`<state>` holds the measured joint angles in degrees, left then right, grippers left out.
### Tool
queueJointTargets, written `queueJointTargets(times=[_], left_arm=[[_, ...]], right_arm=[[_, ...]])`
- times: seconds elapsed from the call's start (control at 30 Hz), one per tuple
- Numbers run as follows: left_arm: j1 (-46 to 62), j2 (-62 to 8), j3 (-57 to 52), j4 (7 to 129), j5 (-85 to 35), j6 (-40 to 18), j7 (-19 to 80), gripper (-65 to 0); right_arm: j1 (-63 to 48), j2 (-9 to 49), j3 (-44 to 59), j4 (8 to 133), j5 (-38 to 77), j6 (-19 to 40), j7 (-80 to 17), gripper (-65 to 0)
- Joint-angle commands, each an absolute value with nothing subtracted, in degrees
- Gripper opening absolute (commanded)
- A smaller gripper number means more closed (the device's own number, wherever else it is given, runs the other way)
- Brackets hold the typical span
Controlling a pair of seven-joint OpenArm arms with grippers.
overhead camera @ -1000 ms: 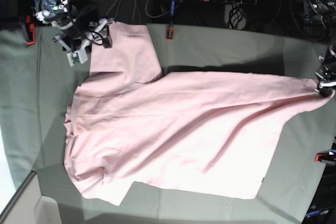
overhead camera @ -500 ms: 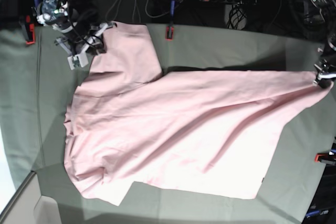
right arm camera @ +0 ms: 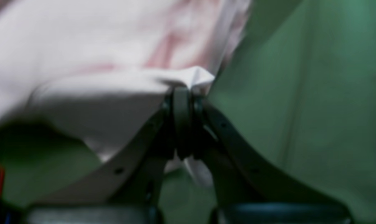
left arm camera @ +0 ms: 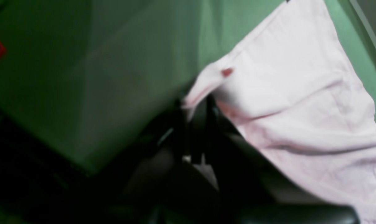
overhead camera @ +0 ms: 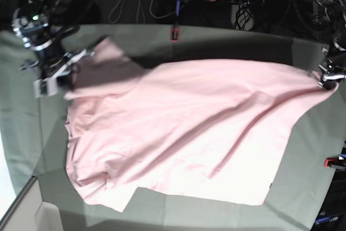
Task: Layout the t-shirt on the table in an organized manner, then fold the t-shirt properly
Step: 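Lift the shirt high with both grippers and flip it over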
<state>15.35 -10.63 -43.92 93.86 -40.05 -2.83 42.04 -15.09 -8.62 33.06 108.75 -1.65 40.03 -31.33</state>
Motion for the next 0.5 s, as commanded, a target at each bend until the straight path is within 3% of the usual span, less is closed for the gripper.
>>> queueJointTargets(times=[0.0, 0.3, 0.47], left_arm=[[15.0, -11.9, -44.3, 95.0, -40.4, -3.1, 40.7, -64.8], [10.7, -11.9, -43.6, 95.0, -40.2, -3.1, 40.7, -64.8], [4.5, -13.3, -35.9, 94.6, -39.7, -2.6, 40.7, -64.8]], right_arm=[[-13.9, -8.2, 34.3, 110.8, -1.2, 40.0, -30.3, -65.0], [-5.1, -6.6, 40.4, 113.2, -1.4, 40.0, -43.7, -65.0], [-0.5, -5.1, 40.0, 113.2, -1.2, 40.0, -45.1, -65.0]])
